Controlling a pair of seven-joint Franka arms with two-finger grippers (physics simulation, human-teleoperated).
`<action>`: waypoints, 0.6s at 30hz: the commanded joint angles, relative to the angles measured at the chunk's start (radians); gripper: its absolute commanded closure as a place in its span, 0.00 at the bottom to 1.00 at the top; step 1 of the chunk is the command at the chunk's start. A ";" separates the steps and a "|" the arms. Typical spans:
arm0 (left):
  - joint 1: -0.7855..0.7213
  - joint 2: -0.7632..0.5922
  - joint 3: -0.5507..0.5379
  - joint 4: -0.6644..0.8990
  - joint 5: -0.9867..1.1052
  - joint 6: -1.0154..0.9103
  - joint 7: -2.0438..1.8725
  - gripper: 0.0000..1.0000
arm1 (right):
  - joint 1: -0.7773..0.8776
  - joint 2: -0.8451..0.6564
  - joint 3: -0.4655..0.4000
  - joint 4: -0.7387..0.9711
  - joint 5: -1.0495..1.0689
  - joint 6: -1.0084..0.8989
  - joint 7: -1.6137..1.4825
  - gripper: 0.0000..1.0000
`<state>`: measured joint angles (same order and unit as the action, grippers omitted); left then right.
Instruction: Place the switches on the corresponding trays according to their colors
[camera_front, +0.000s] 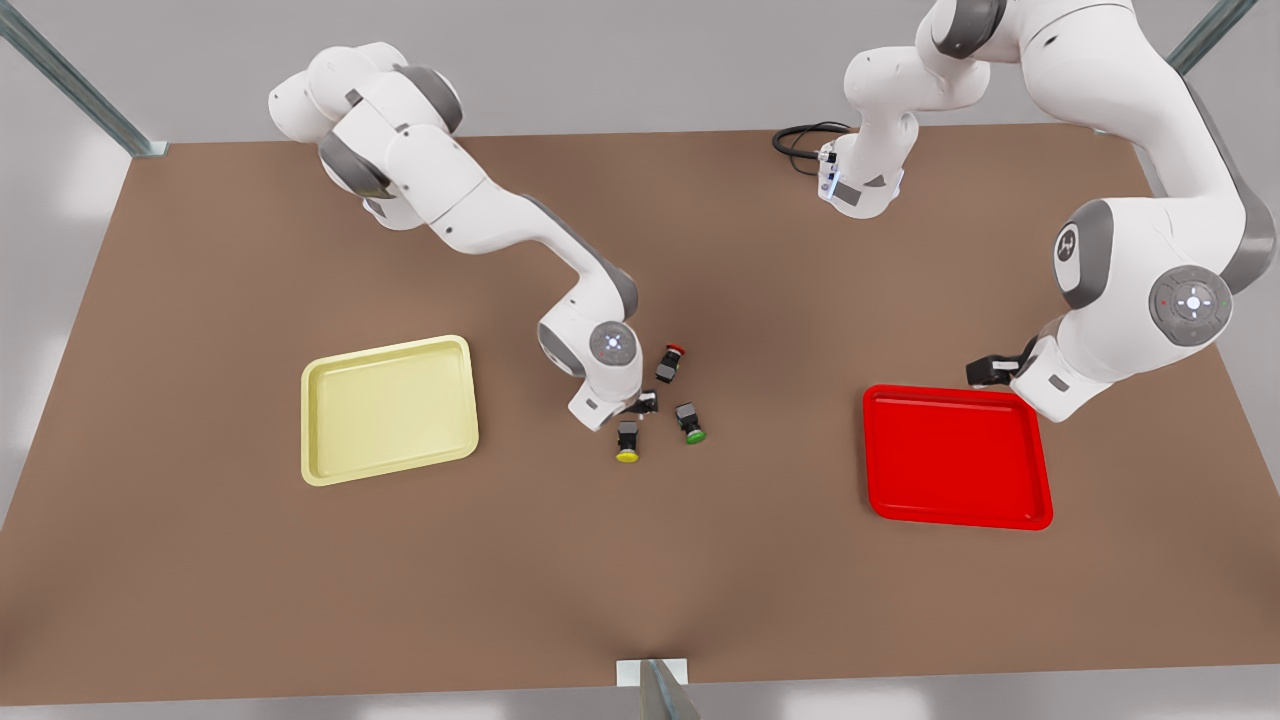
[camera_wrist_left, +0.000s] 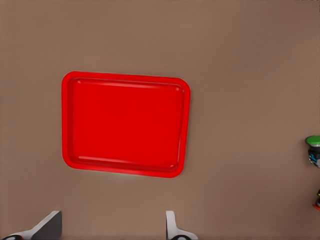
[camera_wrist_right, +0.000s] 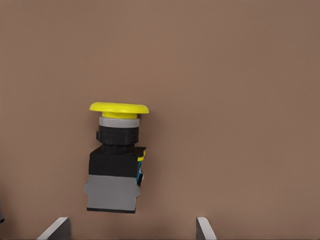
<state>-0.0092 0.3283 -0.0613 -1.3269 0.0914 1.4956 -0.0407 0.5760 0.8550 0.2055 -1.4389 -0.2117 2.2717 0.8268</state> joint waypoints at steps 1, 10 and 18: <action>0.000 0.000 0.000 0.000 0.001 0.000 -0.001 0.00 | 0.001 0.002 0.000 0.000 0.002 0.002 0.000 0.00; 0.000 0.005 0.002 0.000 0.004 0.000 -0.001 0.00 | -0.025 0.052 0.003 0.048 0.037 0.037 -0.015 0.00; 0.000 0.006 0.002 0.000 0.004 0.002 0.001 0.00 | -0.025 0.068 0.003 0.072 0.040 0.045 -0.014 0.24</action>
<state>-0.0092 0.3357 -0.0598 -1.3269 0.0948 1.4972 -0.0401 0.5507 0.9263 0.2086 -1.3668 -0.1718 2.3163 0.8106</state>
